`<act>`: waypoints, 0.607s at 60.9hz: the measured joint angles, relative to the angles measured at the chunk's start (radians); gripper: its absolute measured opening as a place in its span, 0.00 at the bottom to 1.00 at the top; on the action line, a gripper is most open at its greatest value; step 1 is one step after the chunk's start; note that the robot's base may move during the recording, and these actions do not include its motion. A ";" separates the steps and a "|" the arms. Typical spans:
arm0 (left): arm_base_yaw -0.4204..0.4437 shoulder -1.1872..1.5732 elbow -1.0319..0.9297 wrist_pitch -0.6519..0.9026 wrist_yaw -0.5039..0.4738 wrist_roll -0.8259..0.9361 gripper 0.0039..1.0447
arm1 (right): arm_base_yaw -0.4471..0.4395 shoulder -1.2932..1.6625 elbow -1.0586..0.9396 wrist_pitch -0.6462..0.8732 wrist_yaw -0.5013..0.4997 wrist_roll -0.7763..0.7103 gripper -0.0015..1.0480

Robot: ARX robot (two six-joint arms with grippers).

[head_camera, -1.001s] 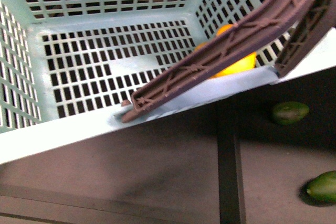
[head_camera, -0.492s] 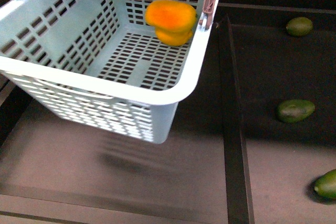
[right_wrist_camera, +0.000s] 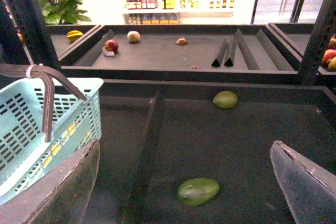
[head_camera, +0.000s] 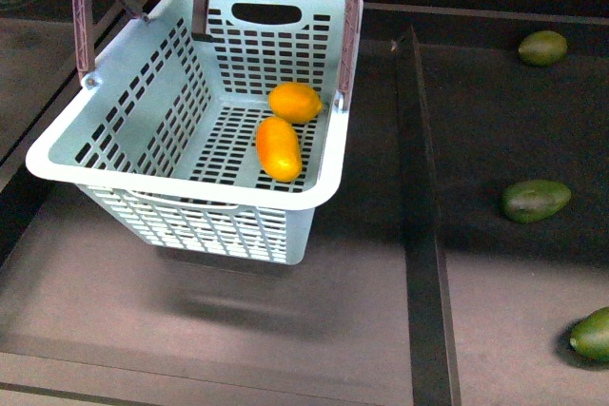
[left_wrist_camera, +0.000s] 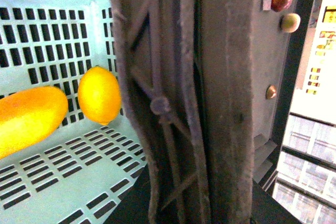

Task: Pick lemon and mango into basket

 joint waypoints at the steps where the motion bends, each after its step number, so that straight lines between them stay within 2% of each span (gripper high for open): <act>1: -0.004 -0.003 -0.006 0.000 -0.001 0.000 0.16 | 0.000 0.000 0.000 0.000 0.000 0.000 0.92; 12: -0.027 -0.034 -0.077 0.000 -0.004 0.000 0.16 | 0.000 0.000 0.000 0.000 0.000 0.000 0.92; 24: -0.030 -0.090 -0.135 -0.011 -0.011 -0.033 0.49 | 0.000 0.000 0.000 0.000 0.000 0.000 0.92; 37: -0.014 -0.274 -0.270 -0.066 -0.104 -0.047 0.86 | 0.000 0.000 0.000 0.000 0.000 0.000 0.92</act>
